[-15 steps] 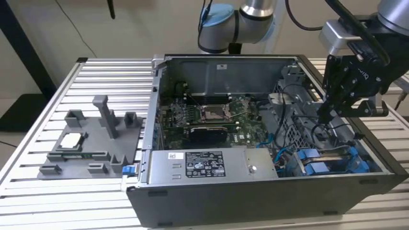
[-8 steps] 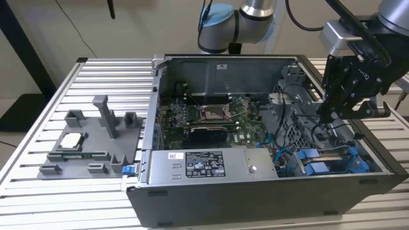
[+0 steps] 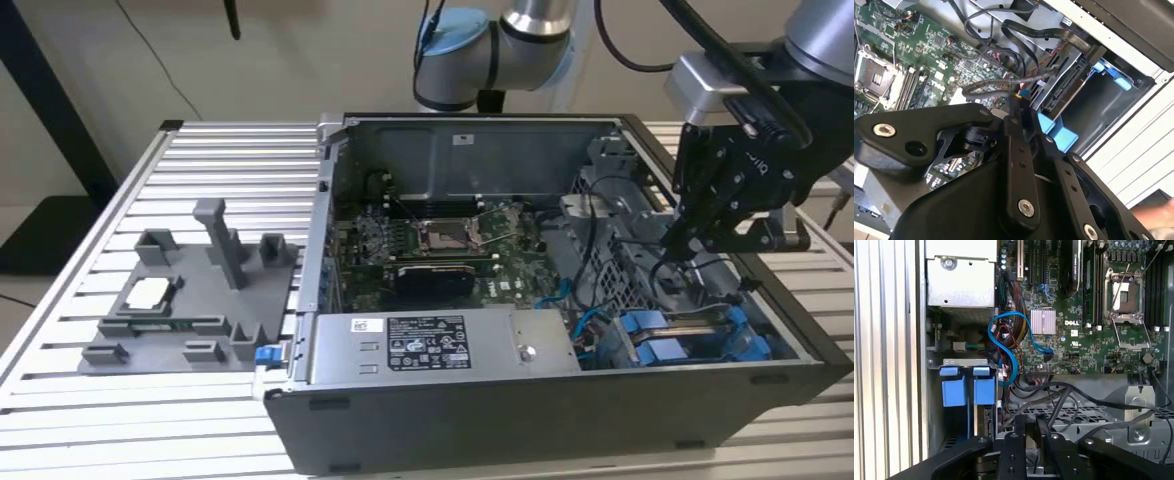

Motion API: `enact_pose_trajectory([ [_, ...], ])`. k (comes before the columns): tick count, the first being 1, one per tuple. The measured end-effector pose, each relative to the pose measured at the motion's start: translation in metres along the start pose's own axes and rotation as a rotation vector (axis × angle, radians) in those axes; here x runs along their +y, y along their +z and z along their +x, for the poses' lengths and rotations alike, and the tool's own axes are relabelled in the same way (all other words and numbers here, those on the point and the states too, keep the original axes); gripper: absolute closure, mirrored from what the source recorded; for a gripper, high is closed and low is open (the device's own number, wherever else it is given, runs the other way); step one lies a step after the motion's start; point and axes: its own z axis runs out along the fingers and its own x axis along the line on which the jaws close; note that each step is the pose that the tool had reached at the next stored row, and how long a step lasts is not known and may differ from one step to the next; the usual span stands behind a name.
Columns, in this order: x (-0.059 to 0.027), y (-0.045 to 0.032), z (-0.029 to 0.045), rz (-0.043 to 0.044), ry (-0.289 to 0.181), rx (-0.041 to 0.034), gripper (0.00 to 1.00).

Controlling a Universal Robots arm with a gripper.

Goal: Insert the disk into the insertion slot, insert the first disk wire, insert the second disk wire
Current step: 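Insert the first disk wire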

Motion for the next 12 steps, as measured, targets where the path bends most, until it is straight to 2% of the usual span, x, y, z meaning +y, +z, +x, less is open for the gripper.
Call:
enact_pose_trajectory([
  [12, 0.0000, 0.0001, 0.0002, 0.0000, 0.000, -0.0001, 0.81],
])
